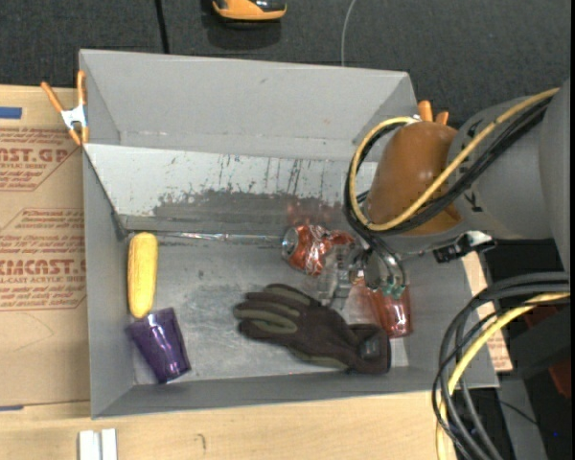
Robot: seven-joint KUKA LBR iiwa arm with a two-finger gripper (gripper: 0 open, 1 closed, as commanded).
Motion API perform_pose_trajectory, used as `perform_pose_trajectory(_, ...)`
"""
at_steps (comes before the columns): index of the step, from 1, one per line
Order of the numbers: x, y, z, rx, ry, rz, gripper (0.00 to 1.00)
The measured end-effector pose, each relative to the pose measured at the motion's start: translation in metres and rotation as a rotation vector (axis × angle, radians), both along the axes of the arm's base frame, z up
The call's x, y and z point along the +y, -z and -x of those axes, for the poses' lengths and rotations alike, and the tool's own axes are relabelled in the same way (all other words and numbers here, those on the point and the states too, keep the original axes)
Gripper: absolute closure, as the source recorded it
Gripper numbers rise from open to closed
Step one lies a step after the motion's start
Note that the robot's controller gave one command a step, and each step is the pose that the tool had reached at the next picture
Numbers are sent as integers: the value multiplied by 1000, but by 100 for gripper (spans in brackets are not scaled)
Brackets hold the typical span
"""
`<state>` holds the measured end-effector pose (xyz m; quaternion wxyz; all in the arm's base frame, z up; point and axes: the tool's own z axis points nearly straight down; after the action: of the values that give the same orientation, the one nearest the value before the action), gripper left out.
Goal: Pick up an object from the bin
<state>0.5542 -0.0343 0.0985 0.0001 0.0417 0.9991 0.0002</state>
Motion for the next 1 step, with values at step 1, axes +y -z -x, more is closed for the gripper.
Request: perform_pose_trajectory(1,0,0,0,0,0,0,100)
